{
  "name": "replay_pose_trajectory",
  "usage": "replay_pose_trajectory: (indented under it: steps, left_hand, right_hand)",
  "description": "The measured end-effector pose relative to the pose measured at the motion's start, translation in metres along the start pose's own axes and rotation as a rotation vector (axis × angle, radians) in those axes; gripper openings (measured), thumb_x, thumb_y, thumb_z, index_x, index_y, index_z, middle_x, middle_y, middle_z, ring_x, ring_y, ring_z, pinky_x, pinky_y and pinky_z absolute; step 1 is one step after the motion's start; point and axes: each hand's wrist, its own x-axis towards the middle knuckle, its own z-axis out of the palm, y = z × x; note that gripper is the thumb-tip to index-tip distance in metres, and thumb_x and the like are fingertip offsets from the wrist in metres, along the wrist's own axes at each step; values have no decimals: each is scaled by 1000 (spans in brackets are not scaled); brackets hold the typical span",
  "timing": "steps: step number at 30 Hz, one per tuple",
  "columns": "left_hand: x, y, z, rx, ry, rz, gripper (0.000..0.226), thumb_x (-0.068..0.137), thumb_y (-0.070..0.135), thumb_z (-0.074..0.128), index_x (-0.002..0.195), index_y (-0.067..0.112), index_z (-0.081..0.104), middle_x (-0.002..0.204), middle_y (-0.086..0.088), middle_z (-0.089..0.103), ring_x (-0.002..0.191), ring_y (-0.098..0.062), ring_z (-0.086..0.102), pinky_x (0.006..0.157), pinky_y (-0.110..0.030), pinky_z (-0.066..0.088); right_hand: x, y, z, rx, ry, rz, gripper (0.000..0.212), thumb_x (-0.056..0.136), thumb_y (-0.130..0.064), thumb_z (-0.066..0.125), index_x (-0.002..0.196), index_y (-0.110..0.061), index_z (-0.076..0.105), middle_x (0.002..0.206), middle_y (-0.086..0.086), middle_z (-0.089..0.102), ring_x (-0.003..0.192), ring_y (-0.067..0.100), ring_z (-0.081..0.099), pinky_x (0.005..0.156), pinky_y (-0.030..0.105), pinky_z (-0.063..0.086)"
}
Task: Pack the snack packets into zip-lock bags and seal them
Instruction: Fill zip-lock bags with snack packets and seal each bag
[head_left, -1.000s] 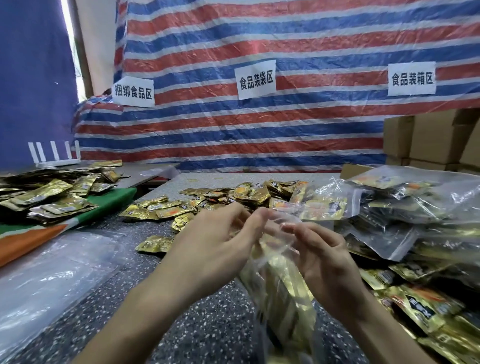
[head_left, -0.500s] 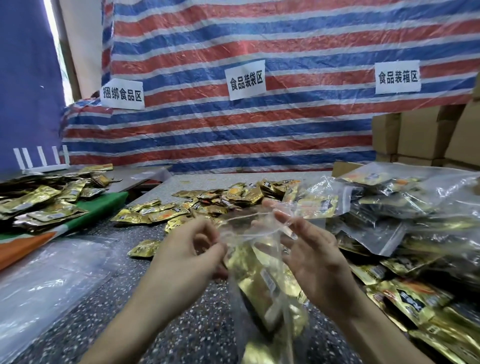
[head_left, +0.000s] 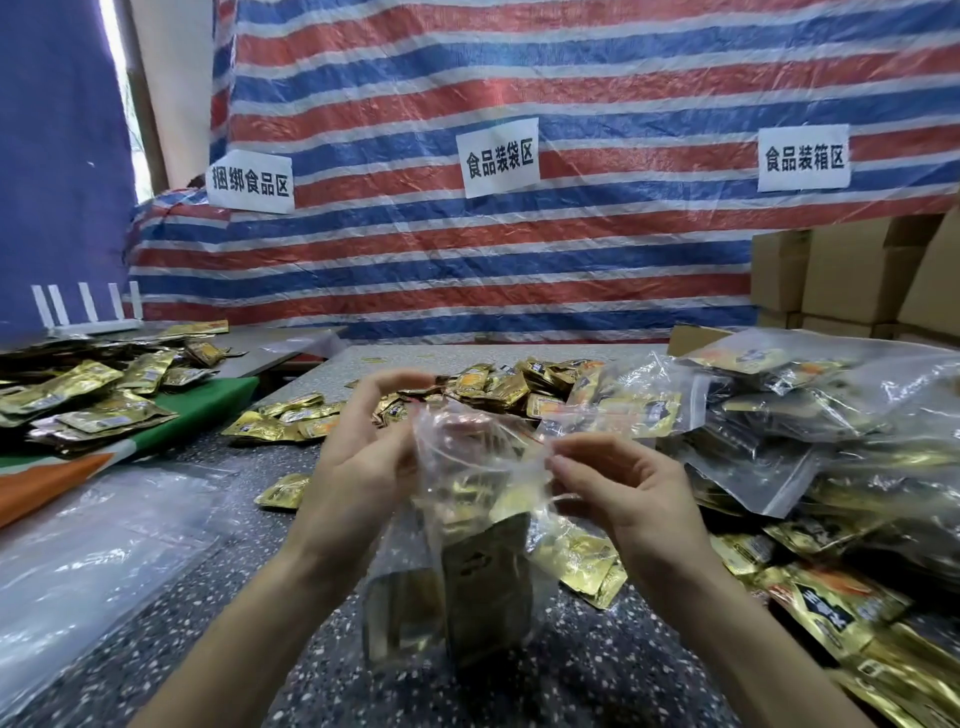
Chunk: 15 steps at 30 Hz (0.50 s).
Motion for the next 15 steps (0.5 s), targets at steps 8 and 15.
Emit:
replay_pose_trajectory:
  steps: [8, 15]
  left_hand:
    - [-26, -17, -26, 25, -30, 187, 35, 76, 39, 59, 100, 18, 73, 106, -15, 73, 102, -31, 68, 85, -37, 55]
    - [-31, 1, -13, 256, 83, 459, 14, 86, 29, 72, 87, 16, 76, 87, 3, 77, 74, -8, 71, 63, -13, 53]
  right_hand:
    - [0, -11, -3, 131, 182, -147, 54, 46, -54, 94, 88, -23, 80, 89, 5, 76, 77, 16, 69, 70, 23, 57]
    - [-5, -17, 1, 117, 196, -212, 59, 42, -62, 93, 90, -29, 78, 91, 2, 75, 80, 16, 67, 71, 22, 57]
